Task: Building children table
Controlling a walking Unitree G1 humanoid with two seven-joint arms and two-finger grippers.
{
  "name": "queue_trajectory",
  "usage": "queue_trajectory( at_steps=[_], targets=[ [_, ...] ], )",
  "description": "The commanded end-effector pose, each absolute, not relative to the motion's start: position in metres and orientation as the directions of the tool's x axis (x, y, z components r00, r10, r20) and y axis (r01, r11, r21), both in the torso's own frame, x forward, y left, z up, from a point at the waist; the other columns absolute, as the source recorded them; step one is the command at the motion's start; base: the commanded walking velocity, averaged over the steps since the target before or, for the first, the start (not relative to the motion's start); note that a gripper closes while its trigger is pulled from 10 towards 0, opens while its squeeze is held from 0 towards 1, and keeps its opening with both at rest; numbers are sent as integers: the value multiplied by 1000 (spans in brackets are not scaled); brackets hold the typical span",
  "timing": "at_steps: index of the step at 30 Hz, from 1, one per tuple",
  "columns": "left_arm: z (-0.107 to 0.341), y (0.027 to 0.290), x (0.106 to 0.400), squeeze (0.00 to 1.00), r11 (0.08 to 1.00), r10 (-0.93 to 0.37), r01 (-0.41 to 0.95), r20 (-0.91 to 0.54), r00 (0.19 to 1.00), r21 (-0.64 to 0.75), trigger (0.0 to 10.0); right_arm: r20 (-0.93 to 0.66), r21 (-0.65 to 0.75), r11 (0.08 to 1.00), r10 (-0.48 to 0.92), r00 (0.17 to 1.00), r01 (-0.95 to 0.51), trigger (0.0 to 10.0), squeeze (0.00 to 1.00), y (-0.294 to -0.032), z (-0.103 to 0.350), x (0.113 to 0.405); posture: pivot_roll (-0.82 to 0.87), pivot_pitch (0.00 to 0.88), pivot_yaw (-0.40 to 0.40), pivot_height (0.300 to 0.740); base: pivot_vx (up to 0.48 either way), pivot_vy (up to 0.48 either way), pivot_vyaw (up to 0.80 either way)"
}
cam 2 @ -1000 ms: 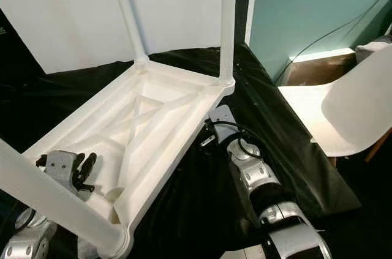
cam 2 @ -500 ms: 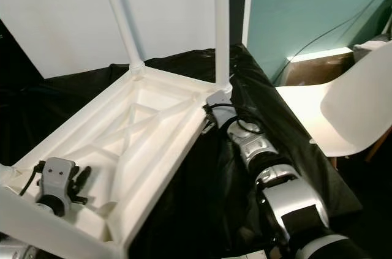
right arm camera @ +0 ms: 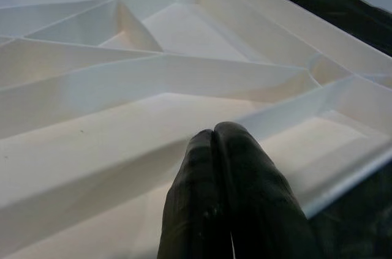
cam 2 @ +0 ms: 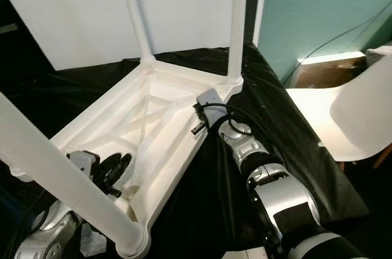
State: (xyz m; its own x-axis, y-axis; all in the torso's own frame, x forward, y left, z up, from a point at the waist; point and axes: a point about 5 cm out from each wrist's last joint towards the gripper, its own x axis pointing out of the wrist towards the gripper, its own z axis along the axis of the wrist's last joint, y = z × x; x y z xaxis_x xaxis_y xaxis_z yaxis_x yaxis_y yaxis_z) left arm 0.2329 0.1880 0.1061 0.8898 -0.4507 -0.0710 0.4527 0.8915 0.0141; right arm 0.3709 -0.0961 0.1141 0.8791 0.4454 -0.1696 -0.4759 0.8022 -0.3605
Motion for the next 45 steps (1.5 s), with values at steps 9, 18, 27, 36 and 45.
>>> queue_trajectory(
  at_steps=[9,18,27,36,45],
  targets=[
    [103,227,213,0,874,-479,486,-164,862,3,10000,-171,-312,837,415,893,-449,10000,0,-105,92,355,-4,0,75,740,0,0,0],
    [114,261,183,729,707,-701,693,-276,658,-145,10000,-185,-287,841,420,888,-458,10000,0,-104,78,343,-6,0,72,740,0,0,0],
    [121,281,182,1000,647,-737,752,-352,577,-123,10000,-180,-287,847,412,893,-448,10000,0,-104,78,341,-16,0,75,740,0,0,0],
    [113,295,166,0,512,-765,845,-528,368,-154,10000,-199,-279,850,404,893,-447,10000,0,-107,71,334,-23,0,75,740,0,0,0],
    [120,306,156,0,429,-804,868,-545,240,-251,10000,-211,-274,854,396,893,-443,10000,0,-107,68,332,-27,0,84,740,0,0,0]
  ],
)
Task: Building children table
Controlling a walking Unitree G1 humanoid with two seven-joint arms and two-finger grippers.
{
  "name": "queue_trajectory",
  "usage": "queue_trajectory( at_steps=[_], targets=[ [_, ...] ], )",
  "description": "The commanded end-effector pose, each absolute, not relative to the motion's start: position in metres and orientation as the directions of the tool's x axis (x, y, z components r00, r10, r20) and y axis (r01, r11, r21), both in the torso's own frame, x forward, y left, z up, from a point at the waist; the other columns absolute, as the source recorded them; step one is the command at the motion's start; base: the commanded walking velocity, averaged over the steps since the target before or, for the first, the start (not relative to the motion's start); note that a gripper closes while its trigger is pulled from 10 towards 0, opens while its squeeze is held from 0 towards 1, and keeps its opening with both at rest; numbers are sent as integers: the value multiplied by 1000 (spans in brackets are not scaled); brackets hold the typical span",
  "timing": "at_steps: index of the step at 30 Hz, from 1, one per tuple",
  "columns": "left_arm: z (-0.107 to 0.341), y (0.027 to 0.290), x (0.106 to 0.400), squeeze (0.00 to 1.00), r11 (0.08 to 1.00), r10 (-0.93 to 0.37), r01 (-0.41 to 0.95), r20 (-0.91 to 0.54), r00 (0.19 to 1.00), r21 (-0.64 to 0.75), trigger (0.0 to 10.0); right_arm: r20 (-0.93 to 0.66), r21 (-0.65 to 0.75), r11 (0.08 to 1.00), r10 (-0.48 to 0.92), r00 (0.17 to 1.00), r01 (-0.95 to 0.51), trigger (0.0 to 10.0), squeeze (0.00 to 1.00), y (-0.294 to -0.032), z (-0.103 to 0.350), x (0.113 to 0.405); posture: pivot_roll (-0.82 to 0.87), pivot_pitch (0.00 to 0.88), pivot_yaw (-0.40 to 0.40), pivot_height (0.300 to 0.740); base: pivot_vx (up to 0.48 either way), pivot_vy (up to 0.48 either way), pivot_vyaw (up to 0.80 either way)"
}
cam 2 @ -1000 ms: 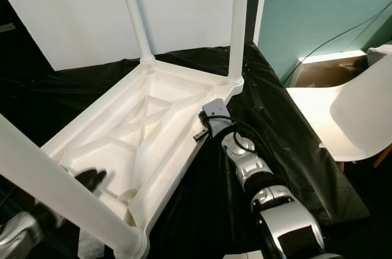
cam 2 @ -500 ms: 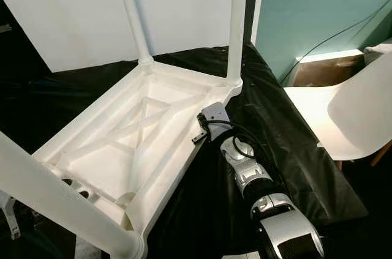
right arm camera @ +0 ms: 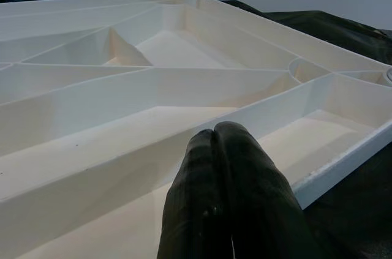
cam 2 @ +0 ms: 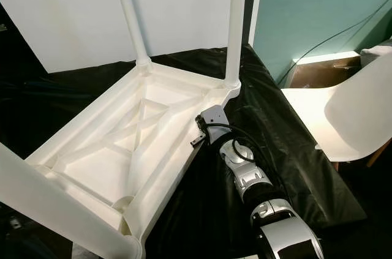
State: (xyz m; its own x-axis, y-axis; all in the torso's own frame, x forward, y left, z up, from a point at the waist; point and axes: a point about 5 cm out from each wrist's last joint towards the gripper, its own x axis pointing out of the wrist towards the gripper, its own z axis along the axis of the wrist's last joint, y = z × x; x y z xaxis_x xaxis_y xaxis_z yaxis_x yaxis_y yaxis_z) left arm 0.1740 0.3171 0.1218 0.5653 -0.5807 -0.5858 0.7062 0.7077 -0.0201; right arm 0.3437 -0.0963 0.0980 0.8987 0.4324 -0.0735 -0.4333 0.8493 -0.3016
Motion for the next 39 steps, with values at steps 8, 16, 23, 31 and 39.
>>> queue_trajectory(
  at_steps=[8,16,23,31,39],
  targets=[
    [129,306,156,0,413,-829,869,-507,236,-271,10000,-217,-269,854,396,892,-445,10000,0,-106,67,331,-24,0,80,740,0,0,0],
    [119,277,138,0,254,-842,916,-537,52,-310,10000,-222,-270,853,396,891,-447,10000,0,-106,67,332,-18,0,74,740,0,0,0],
    [123,275,139,0,209,-834,931,-552,9,-301,10000,-220,-272,851,400,890,-449,10000,0,-104,69,334,-19,0,74,740,0,0,0],
    [108,247,125,0,35,-790,949,-591,-165,-312,10000,-218,-269,853,398,891,-447,10000,0,-104,70,333,-24,0,76,740,0,0,0],
    [87,235,137,0,121,-805,967,-592,-38,-226,78,-212,-263,858,395,894,-441,10000,0,-105,70,332,-37,0,87,740,0,0,0]
  ],
)
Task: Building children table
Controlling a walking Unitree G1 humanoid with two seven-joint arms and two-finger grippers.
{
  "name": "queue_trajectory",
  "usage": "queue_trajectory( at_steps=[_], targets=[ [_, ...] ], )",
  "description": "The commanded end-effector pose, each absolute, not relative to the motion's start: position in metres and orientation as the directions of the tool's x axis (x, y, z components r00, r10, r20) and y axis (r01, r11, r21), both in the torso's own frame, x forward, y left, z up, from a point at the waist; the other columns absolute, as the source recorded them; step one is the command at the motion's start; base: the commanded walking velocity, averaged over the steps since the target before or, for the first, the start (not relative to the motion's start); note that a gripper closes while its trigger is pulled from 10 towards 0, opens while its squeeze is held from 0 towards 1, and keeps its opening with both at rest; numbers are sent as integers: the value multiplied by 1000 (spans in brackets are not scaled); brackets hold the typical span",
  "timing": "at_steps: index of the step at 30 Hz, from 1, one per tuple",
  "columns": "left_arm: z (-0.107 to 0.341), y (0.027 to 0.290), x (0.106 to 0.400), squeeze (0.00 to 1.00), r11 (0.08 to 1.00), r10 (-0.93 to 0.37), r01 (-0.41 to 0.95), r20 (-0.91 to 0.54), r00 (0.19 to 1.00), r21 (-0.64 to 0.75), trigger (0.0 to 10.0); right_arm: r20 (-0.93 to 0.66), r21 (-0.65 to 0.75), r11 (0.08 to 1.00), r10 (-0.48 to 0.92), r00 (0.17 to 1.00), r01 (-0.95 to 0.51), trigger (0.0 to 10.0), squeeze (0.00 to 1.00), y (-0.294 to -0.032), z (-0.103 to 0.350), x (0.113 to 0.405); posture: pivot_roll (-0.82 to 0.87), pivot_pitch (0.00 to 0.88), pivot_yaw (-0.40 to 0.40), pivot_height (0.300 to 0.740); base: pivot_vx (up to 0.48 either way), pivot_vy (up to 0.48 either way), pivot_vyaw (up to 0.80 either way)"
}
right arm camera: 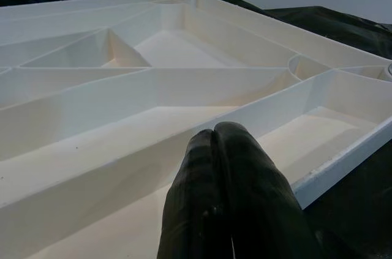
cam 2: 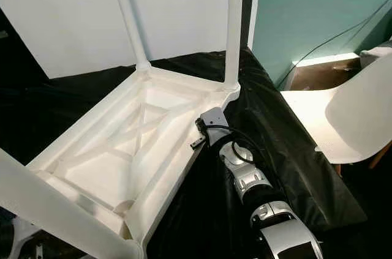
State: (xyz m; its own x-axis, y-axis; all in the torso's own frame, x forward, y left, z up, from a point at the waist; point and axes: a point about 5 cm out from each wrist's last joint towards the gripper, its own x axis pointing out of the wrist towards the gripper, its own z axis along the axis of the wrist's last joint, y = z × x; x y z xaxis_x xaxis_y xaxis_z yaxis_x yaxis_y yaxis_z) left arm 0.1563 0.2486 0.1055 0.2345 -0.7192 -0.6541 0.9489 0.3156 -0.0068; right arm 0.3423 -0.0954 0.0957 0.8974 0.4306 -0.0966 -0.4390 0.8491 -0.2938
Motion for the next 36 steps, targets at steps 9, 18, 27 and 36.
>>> queue_trajectory(
  at_steps=[9,18,27,36],
  targets=[
    [58,220,166,0,408,-791,909,-530,305,-86,0,-210,-252,862,395,894,-440,10000,0,-106,69,328,-43,0,79,740,0,0,0],
    [36,215,181,0,624,-714,779,-453,534,-67,0,-208,-249,854,413,887,-456,10000,0,-105,71,325,-44,0,66,740,0,0,0],
    [20,217,193,0,771,-566,637,-459,685,0,0,-209,-242,856,413,886,-456,10000,0,-107,72,322,-42,0,65,740,0,0,0],
    [14,225,205,0,863,-413,501,-470,780,73,0,-200,-231,857,421,885,-460,10000,0,-104,74,317,-48,0,72,740,0,0,0]
  ],
)
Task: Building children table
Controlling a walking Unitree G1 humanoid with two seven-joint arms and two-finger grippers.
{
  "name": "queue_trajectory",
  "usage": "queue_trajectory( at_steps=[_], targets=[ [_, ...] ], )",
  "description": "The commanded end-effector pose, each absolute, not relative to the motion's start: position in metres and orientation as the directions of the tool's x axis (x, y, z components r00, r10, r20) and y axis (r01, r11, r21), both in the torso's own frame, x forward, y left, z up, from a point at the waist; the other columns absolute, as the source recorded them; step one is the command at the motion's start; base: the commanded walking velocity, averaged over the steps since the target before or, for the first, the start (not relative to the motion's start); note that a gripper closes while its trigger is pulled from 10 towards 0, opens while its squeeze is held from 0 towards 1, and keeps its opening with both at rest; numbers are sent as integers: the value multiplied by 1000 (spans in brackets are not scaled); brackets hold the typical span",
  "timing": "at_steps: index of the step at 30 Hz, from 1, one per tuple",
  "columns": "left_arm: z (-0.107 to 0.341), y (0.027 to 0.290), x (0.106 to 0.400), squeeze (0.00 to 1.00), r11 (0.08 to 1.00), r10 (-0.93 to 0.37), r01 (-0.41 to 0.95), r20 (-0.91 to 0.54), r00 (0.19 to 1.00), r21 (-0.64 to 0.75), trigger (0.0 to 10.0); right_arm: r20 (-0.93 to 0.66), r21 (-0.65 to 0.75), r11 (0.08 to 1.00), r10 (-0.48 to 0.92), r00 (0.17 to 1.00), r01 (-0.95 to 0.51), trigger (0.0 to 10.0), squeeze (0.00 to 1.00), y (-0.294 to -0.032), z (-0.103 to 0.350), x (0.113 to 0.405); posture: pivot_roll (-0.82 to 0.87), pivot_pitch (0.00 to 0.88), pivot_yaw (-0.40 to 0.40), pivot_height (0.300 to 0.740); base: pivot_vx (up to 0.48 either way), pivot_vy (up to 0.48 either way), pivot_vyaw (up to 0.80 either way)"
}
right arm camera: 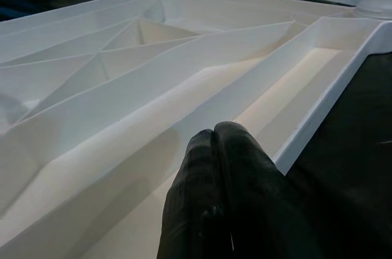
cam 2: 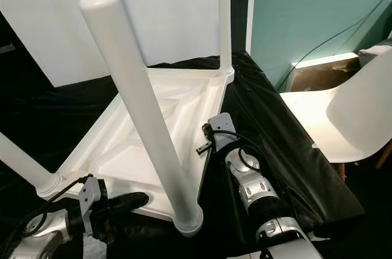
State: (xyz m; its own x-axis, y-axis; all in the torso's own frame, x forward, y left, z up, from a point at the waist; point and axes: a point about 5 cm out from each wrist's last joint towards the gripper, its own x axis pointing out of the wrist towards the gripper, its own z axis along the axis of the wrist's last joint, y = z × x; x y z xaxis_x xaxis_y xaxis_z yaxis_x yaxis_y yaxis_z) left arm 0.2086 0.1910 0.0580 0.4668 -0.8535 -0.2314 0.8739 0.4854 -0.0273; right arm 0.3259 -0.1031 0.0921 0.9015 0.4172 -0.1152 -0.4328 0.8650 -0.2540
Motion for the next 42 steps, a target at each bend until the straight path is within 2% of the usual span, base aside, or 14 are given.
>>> queue_trajectory(
  at_steps=[1,7,8,9,10,11,17,18,20,21,28,31,33,42],
  targets=[
    [14,225,205,0,863,-413,501,-470,780,73,0,-200,-231,857,421,885,-460,10000,0,-104,74,317,-48,0,72,740,0,0,0],
    [12,215,204,0,868,-426,494,-450,785,39,0,-171,-225,861,427,888,-457,10000,0,-103,80,306,-56,0,71,740,0,0,0],
    [12,211,201,0,850,-465,526,-448,764,15,8196,-170,-225,860,428,888,-458,10000,0,-104,81,302,-59,0,70,740,0,0,0],
    [12,208,198,0,836,-491,549,-446,748,-1,10000,-170,-225,860,429,887,-459,10000,0,-105,81,299,-59,0,70,740,0,0,0],
    [12,208,198,0,836,-491,549,-446,748,-1,10000,-170,-225,860,429,887,-459,10000,0,-105,81,299,-59,0,70,740,0,0,0],
    [14,206,195,1000,810,-536,587,-432,725,-20,10000,-166,-241,860,421,892,-450,10000,0,-109,83,296,-64,0,72,740,0,0,0],
    [27,203,186,1000,745,-638,666,-344,689,-49,10000,-97,-301,883,349,932,-361,10000,0,-121,102,291,-73,0,76,740,0,0,0],
    [33,201,185,855,728,-662,685,-301,687,-38,10000,-63,-314,896,309,949,-313,10000,0,-126,110,290,-74,0,77,740,0,0,0],
    [33,201,185,855,728,-662,685,-301,687,-38,10000,-63,-314,896,309,949,-313,10000,0,-126,110,290,-74,0,77,740,0,0,0],
    [39,199,182,0,709,-685,705,-259,681,-25,10000,-22,-323,914,253,967,-246,10000,0,-132,117,288,-73,0,74,740,0,0,0],
    [49,195,171,0,629,-754,777,-251,606,-14,10000,5,-337,933,131,991,-122,10000,0,-152,117,277,-71,0,66,740,0,0,0],
    [53,199,161,0,557,-805,829,-287,520,-59,10000,-8,-346,932,110,994,-106,10000,0,-159,115,272,-72,0,60,740,0,0,0],
    [70,206,144,0,441,-886,877,-252,390,-193,10000,-30,-357,929,92,995,-97,10000,0,-164,114,267,-79,0,61,740,0,0,0],
    [103,196,156,0,445,-893,875,-31,448,-189,10000,-67,-359,926,100,993,-117,10000,0,-160,109,266,-79,0,59,740,0,0,0]
  ],
)
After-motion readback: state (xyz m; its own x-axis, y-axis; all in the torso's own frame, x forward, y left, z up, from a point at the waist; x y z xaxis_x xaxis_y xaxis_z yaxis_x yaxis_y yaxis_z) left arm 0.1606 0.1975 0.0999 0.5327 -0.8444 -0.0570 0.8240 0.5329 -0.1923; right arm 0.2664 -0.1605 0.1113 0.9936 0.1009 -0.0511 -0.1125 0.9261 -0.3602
